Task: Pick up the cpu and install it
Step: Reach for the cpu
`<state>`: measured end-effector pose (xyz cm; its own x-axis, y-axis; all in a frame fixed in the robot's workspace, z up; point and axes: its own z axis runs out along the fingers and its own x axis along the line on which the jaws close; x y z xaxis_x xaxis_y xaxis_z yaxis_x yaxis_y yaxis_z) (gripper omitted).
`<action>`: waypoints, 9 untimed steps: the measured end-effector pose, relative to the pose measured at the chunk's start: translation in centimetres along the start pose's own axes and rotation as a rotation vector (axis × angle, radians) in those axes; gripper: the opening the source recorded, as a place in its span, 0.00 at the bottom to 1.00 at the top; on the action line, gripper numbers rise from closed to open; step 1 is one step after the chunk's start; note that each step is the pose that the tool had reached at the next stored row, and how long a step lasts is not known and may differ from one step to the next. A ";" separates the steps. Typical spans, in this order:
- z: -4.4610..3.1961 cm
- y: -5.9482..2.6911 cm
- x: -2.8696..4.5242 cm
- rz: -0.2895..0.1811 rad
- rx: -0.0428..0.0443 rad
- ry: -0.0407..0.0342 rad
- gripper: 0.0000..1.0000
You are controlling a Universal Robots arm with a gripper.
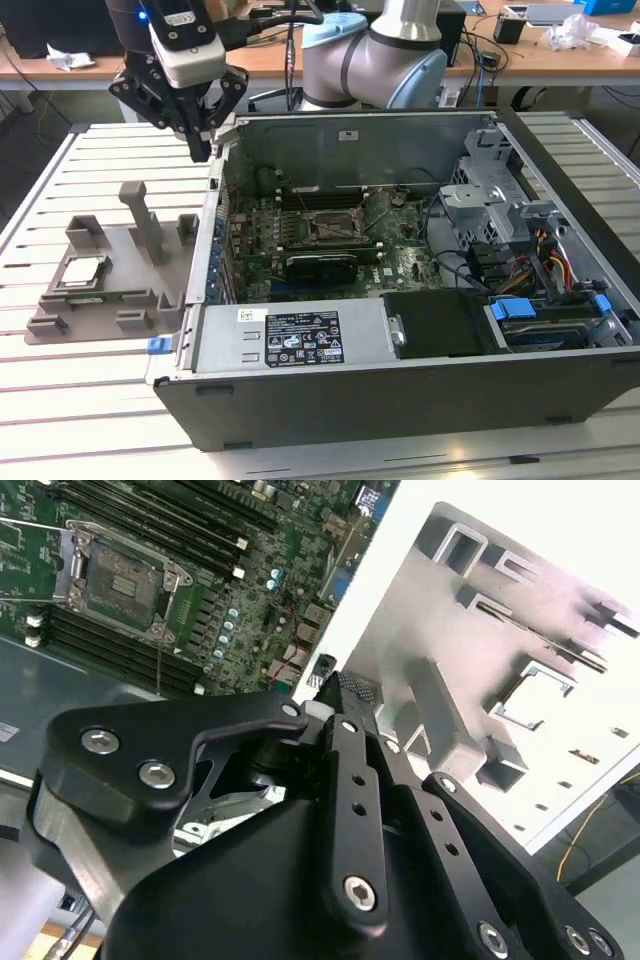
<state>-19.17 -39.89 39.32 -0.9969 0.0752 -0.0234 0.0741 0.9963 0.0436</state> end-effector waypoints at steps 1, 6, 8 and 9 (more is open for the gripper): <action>0.00 -0.01 0.20 0.000 -0.0001 -0.0001 0.11; -0.03 -0.08 1.03 0.000 0.0000 0.0000 0.11; -0.04 -0.11 1.44 0.000 -0.0001 0.0000 0.11; -0.04 -0.13 1.69 0.000 -0.0001 0.0000 0.11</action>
<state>-20.87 -39.89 39.32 -0.9969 0.0752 -0.0234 0.0741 0.9963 0.0437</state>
